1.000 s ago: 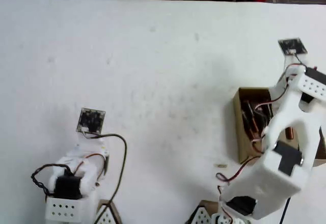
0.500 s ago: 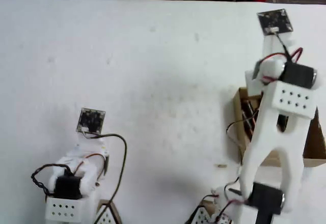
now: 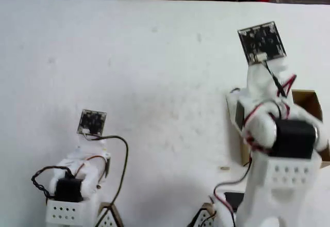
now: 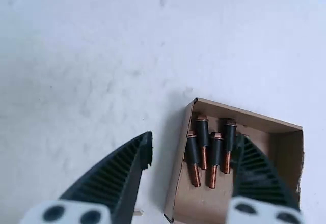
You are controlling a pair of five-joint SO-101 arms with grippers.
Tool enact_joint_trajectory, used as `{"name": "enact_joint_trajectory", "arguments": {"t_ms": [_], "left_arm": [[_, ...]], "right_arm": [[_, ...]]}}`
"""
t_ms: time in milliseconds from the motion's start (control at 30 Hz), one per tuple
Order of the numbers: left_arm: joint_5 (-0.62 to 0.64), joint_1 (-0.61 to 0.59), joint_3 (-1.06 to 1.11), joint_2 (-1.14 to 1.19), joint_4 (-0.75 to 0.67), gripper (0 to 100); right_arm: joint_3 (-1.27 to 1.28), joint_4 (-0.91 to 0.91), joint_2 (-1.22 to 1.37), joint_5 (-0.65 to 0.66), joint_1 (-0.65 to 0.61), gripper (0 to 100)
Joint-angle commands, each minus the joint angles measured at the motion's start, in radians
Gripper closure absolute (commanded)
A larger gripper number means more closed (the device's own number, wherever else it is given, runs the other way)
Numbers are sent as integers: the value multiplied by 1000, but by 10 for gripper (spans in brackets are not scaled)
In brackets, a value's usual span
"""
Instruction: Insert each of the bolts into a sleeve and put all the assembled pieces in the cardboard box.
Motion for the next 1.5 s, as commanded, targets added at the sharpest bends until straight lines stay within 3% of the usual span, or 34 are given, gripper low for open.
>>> {"name": "enact_joint_trajectory", "arguments": {"t_ms": [0, 100, 200, 833, 1233, 1467], "left_arm": [[0, -8, -3, -8, -18, 976], [2, -8, -3, -8, -18, 976], [23, -8, -3, -8, -18, 976], [43, -7, -2, -8, -18, 976], [43, -7, -2, -8, -18, 976], [43, -7, -2, -8, -18, 976]], "right_arm": [[-21, 28, -88, -20, -35, 893], [41, 19, -151, -15, -70, 987], [127, -2, -209, -17, -84, 949], [543, -50, -768, -11, -85, 980], [634, -50, -1056, -9, -79, 980], [644, -50, -1073, -9, -77, 980]]}}
